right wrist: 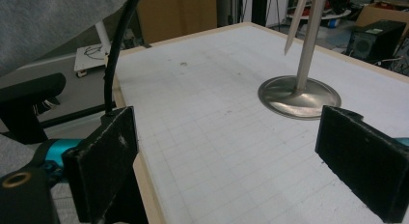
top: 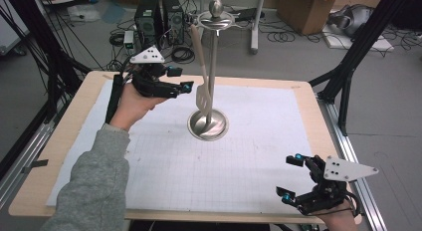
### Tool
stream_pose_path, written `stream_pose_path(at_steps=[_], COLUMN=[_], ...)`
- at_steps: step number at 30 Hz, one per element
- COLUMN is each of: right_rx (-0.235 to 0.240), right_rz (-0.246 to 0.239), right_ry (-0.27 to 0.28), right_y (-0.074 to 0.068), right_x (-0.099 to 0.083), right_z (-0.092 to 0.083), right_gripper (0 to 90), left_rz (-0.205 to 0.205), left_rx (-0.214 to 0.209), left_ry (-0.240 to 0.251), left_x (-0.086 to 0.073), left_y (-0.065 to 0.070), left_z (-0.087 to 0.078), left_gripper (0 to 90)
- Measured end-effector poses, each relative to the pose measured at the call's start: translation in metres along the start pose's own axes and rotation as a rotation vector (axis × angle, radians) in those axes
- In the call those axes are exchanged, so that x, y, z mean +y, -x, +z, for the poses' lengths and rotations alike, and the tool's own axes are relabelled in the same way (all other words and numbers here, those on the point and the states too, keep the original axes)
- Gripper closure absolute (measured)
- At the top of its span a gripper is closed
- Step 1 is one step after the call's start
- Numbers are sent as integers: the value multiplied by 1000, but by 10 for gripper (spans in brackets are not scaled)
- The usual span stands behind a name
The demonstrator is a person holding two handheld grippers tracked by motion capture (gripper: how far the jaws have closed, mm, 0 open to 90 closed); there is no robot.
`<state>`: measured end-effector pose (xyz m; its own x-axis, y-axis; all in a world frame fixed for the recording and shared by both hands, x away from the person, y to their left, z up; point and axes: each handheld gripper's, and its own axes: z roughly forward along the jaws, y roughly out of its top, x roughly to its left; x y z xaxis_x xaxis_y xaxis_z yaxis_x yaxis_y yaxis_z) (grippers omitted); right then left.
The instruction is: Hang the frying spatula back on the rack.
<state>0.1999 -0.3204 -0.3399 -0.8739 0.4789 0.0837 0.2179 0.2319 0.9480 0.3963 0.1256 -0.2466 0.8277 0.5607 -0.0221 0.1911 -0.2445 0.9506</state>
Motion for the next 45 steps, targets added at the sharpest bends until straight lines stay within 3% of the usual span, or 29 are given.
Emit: stream_pose_path(at_steps=[8, 22, 31, 34, 39, 41, 45], right_rx=[1, 5, 18, 25, 29, 28, 26], right_rz=[1, -9, -8, -13, -12, -21, -11], right_ry=[1, 3, 1, -5, -1, 5, 13], right_y=[0, 2, 6, 7, 9, 11, 12], right_x=[1, 3, 6, 6, 8, 8, 9], right_z=[0, 5, 11, 15, 18, 18, 18], right_gripper=[70, 70, 70, 70, 70, 70, 70], left_rz=[-50, -63, -63, -51, -51, -38, -49], left_rx=[-43, -76, -52, -22, -9, 25, 35], left_ry=[61, 108, 125, 130, 148, 147, 155], left_x=[-7, -27, -43, -49, -60, -65, -77], left_y=[-1, 5, 12, 15, 17, 19, 19], left_z=[-23, -54, -73, -80, -91, -95, -101], left_gripper=[201, 64, 55, 55, 55, 55, 55])
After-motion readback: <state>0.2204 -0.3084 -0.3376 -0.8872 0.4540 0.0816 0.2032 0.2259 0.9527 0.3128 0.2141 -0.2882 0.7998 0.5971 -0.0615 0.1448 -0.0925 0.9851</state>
